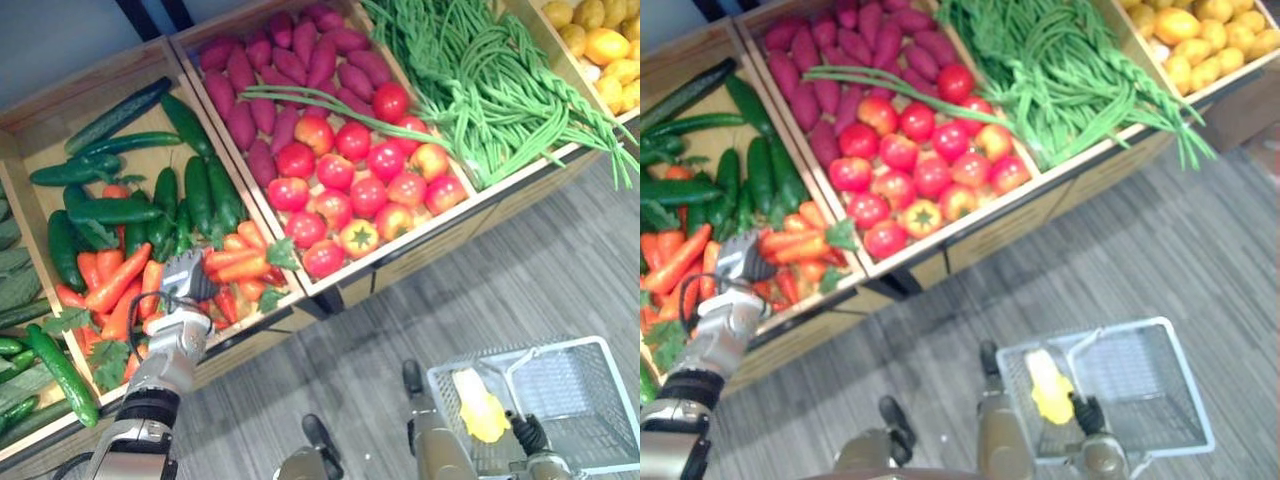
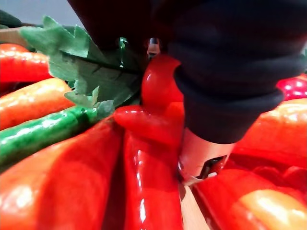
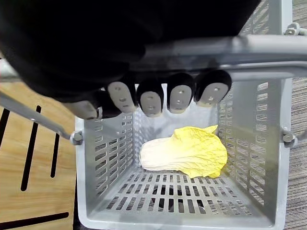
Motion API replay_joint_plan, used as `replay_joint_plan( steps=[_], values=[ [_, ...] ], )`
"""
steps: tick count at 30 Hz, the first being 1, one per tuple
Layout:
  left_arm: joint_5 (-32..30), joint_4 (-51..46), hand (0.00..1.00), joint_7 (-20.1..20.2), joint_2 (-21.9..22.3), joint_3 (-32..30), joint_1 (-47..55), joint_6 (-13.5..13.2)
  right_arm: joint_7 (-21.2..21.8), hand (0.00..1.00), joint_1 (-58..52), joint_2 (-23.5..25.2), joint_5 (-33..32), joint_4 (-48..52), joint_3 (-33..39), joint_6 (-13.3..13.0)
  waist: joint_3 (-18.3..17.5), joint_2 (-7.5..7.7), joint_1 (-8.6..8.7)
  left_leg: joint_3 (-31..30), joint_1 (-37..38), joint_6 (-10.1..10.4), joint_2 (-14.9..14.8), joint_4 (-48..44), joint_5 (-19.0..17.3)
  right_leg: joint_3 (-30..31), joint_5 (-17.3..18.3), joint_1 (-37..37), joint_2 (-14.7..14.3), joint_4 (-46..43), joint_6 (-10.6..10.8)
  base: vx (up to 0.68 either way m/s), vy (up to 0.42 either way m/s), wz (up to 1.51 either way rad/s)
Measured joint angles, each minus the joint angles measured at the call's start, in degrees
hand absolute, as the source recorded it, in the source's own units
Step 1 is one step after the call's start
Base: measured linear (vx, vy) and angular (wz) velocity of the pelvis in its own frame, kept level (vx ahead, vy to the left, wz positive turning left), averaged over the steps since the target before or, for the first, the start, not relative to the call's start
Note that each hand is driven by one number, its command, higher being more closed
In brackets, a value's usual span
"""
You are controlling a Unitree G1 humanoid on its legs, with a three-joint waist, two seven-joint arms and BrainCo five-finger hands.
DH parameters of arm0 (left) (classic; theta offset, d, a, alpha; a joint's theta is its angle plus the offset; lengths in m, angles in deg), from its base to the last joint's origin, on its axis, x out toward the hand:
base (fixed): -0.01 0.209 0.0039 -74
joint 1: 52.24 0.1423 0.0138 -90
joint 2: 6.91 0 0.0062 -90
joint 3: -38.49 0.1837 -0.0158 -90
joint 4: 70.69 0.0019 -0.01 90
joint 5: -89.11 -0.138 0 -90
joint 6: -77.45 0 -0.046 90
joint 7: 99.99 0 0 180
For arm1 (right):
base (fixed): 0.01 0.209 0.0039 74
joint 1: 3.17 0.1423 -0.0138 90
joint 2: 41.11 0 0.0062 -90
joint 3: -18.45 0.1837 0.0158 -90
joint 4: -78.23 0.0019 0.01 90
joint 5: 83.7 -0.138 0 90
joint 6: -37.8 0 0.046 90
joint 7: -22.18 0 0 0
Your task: Pick vegetable in the basket
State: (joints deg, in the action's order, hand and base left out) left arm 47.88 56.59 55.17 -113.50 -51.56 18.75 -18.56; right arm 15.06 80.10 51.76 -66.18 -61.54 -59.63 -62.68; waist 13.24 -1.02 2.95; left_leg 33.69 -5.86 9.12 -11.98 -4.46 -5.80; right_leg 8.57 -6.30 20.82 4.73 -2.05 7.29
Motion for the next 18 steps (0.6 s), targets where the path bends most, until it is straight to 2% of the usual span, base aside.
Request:
replay_joint_plan(
  steps=[8,12,18],
  values=[
    [0.0,-1.1,1.00,0.1,0.0,-0.4,-0.8,0.4,0.0,1.00,-0.3,0.1,0.0,-0.3,-0.1,0.0,0.1,0.04,0.01,-1.1,0.2,-0.1,-0.1,-0.6,-0.1,-0.9,0.0,-1.1,0.2,0.2,0.0,0.00,-0.019,0.04],
    [-0.1,-3.5,1.00,0.3,0.0,-0.1,0.9,-0.8,0.0,1.00,-0.5,0.1,0.1,-0.7,-0.9,0.2,0.1,0.06,0.02,-1.5,1.8,-0.1,-0.1,-0.5,-0.1,-1.9,0.0,-2.9,0.3,0.2,0.0,0.00,-0.009,0.07],
    [-0.1,-7.5,1.00,1.5,0.0,0.3,2.5,-1.0,0.1,1.00,-0.6,0.0,0.5,-1.9,-1.1,0.2,-0.1,-0.08,0.33,-3.4,2.4,-0.4,0.0,-0.6,0.2,-3.6,0.1,-4.6,0.9,0.4,-0.1,-0.02,-0.020,0.13]
  ],
)
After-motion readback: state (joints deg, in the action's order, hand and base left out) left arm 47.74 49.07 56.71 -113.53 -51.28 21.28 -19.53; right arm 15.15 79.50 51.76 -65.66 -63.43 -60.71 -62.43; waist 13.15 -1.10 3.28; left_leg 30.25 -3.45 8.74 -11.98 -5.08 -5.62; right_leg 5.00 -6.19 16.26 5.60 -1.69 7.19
